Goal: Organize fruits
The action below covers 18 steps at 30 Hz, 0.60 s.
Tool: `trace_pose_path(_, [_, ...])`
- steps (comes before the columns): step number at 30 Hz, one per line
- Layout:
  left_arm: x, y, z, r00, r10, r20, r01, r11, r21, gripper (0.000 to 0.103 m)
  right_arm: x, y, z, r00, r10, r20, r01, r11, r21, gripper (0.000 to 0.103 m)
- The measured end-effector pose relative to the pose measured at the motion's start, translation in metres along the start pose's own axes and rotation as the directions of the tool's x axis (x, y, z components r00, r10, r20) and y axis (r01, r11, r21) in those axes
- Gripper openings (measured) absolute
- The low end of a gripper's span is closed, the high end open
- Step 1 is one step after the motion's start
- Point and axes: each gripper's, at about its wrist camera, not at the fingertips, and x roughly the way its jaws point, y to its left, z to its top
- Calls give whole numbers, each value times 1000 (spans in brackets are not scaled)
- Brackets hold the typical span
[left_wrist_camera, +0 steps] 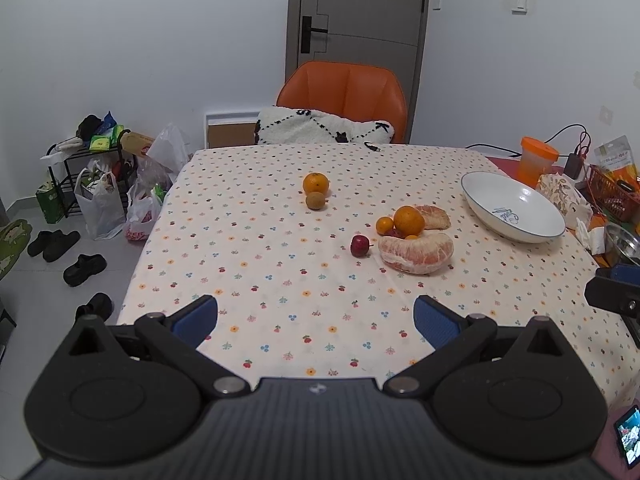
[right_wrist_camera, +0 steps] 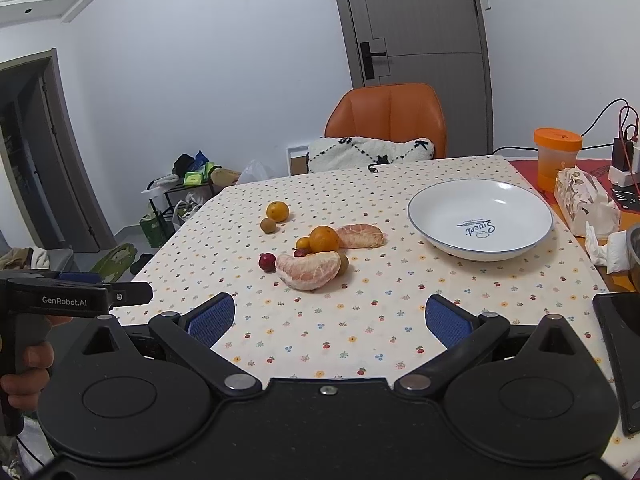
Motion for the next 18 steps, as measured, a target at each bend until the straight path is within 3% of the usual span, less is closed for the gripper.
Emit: trace_pose_path(18, [-3, -7, 0, 1000, -13, 2, 13, 1000, 16, 103, -2, -1, -1, 1000, -2, 2, 2, 1000, 2, 103])
